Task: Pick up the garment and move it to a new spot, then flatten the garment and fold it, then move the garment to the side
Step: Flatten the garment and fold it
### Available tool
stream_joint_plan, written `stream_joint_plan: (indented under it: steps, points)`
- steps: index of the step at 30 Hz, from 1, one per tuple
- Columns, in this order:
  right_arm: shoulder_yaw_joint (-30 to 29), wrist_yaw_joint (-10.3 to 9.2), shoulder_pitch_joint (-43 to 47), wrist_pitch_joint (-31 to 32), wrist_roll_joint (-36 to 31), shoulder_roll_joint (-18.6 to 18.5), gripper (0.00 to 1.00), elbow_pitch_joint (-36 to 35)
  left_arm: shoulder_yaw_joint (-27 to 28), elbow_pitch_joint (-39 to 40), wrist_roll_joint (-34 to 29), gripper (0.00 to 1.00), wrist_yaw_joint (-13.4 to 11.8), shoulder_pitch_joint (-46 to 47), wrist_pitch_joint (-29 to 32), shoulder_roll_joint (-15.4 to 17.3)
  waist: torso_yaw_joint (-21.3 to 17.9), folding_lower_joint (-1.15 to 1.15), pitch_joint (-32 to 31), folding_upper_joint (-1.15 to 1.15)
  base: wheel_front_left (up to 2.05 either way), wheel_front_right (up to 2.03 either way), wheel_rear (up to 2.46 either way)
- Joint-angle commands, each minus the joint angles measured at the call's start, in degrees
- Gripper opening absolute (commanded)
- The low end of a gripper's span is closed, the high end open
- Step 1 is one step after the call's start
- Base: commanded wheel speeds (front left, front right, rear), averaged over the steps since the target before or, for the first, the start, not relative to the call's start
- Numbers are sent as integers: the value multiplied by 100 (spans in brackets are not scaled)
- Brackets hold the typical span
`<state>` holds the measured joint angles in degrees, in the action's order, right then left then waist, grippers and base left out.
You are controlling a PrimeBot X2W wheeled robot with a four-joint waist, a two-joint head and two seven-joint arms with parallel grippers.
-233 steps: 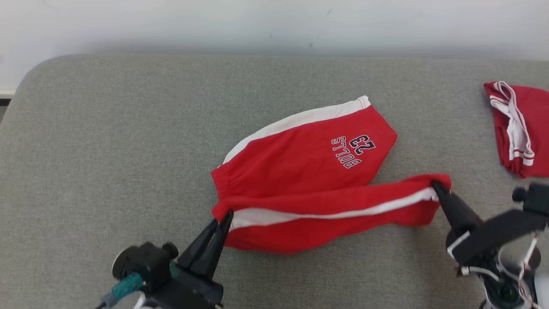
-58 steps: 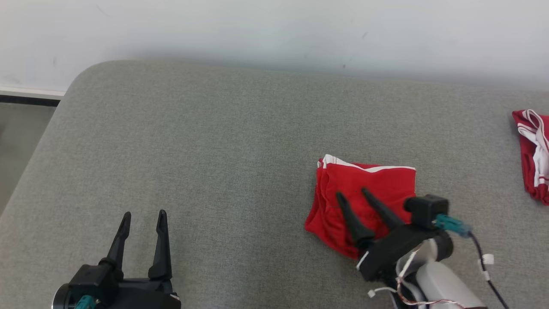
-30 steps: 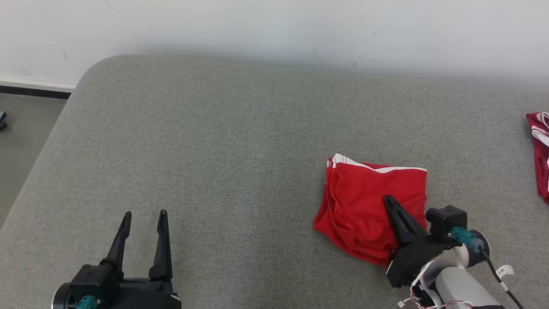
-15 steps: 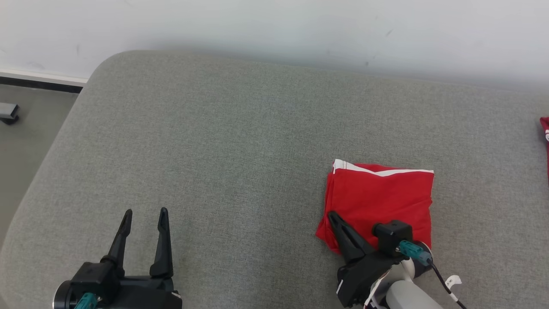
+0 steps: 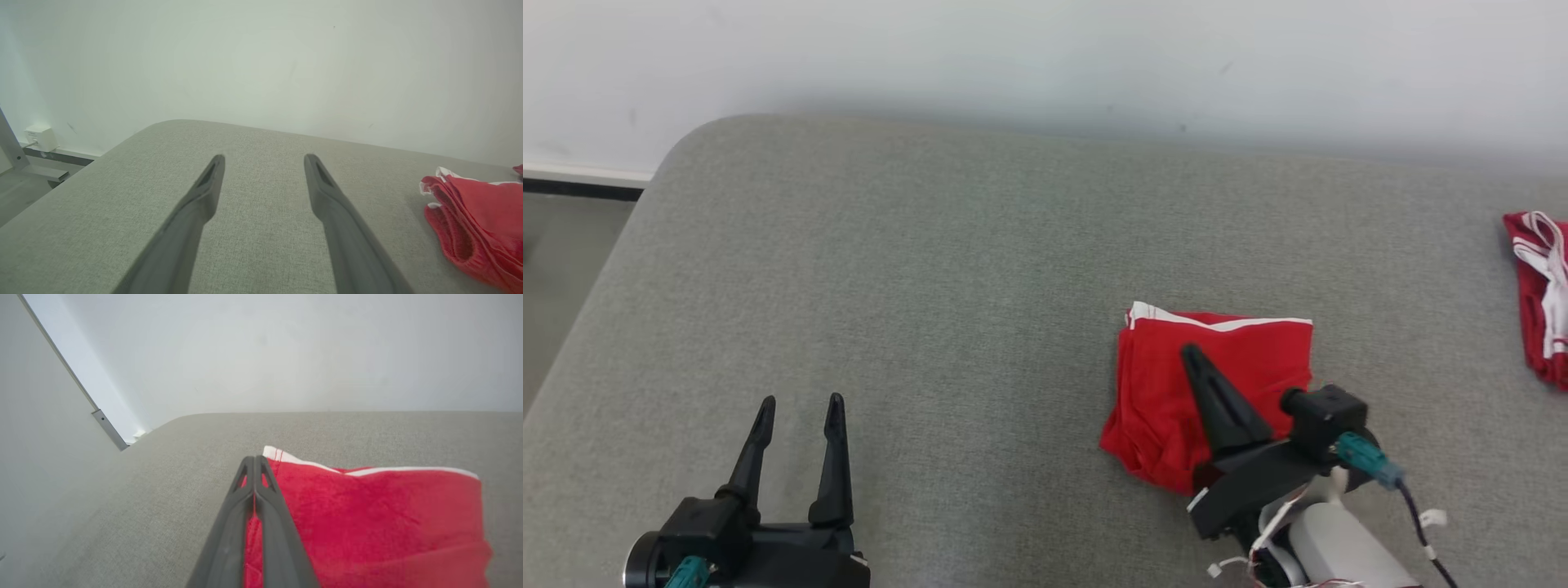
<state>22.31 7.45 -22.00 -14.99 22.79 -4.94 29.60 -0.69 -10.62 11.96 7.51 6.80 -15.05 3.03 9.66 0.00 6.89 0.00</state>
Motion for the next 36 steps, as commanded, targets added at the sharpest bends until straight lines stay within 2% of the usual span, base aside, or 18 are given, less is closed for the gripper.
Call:
stream_joint_plan:
  steps: [1,14,24,25,26,27,28,36]
  points:
    - [-82,1,115,-21,-78,-56,0,-87,23,21,-75,100,-7,-31,-15,10,-131,0,-58,0,0,0,0]
    - [-1221,1,781,-22,-530,-321,0,-1175,30,61,-123,100,-7,-159,-15,121,-822,0,-242,0,0,0,0]
    - [-1579,1,1570,-13,-694,-359,2,-1671,118,112,-163,100,-7,-374,-15,186,-1134,0,-434,0,0,0,0]
    - [-1584,1,1636,-14,-723,-356,17,-1708,124,120,-163,100,-7,-400,-15,205,-1151,0,-458,0,0,0,0]
    - [-1591,1,1695,-13,-738,-354,47,-1743,126,127,-162,100,-7,-427,-15,216,-1161,0,-481,0,0,0,0]
    - [-1613,1,1755,-13,-756,-349,94,-1779,126,126,-162,100,-7,-459,-15,221,-1165,0,-505,0,0,0,0]
    - [-1659,1,1819,-13,-763,-334,100,-1808,117,122,-169,100,-7,-486,-15,234,-1164,0,-531,0,0,0,0]
    - [-2012,1,2351,-11,-831,-183,100,-2037,148,283,-204,100,-7,-791,-15,213,-1125,0,-677,0,0,0,0]
